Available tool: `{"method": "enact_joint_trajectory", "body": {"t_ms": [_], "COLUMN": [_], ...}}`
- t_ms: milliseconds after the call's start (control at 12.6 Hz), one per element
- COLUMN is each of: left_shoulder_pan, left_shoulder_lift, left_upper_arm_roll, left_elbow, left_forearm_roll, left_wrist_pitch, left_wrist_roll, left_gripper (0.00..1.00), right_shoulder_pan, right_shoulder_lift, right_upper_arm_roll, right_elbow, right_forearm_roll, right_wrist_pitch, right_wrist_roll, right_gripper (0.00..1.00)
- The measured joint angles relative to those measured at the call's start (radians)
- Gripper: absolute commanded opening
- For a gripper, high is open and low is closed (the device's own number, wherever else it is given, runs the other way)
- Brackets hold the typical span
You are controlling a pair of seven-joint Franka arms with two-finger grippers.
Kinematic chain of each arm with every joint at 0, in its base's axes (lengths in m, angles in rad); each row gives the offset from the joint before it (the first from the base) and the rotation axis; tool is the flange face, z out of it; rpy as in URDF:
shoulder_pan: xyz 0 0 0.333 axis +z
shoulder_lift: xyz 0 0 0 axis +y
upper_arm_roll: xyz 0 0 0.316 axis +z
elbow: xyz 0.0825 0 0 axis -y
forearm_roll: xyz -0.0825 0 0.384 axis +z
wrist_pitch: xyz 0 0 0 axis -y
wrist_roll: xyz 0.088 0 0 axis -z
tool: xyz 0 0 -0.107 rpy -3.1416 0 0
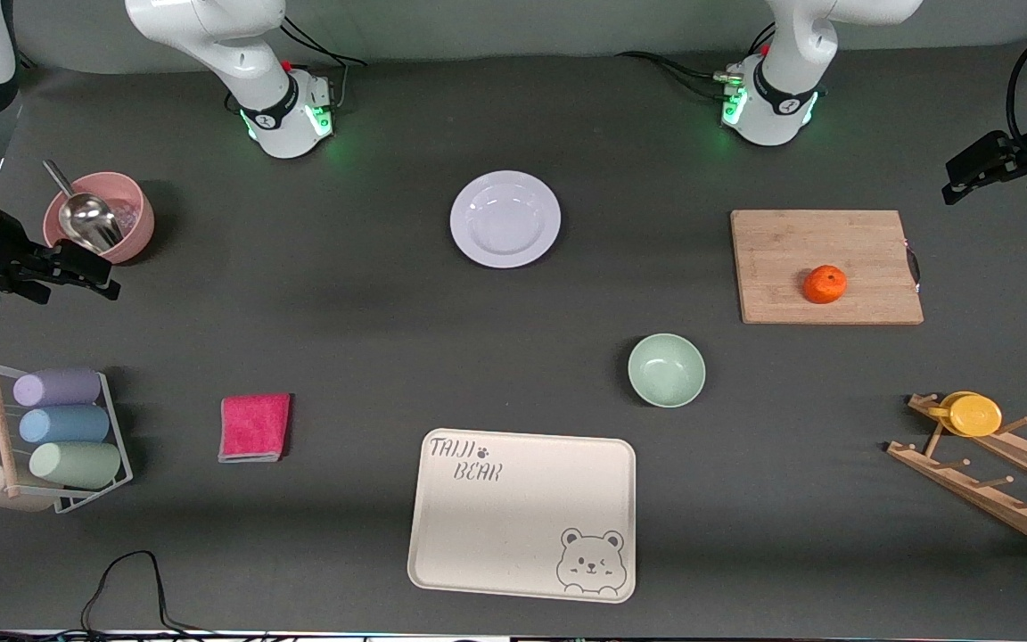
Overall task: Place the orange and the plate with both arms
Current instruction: 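Lower the left gripper over the orange on the cutting board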
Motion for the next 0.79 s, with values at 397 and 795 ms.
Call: {"method": "enact_joint_trajectory", "body": {"t_ms": [397,795], "left_shoulder_pan": [0.0,0.0], "left_shoulder_lift": [0.001,0.017], "left_upper_arm_roll": [-0.002,0.001], "left_elbow": [0.0,-0.092], "left_forearm_roll": [0.001,0.005], "left_wrist_pitch": [-0.003,-0.003], "left_wrist_roll": [0.008,0.013], "left_gripper": [1.0,1.0], "right_shoulder_pan": [0.0,0.0], "right_shoulder_lift": [0.009,0.024], "right_upper_arm_roll": [-0.004,-0.004], "right_elbow": [-0.014,-0.023], "right_forearm_roll": [0.0,0.0], "right_wrist_pitch": [0.072,0.101], "right_wrist_roll": [0.0,0.0], "right_gripper": [1.0,1.0]}}
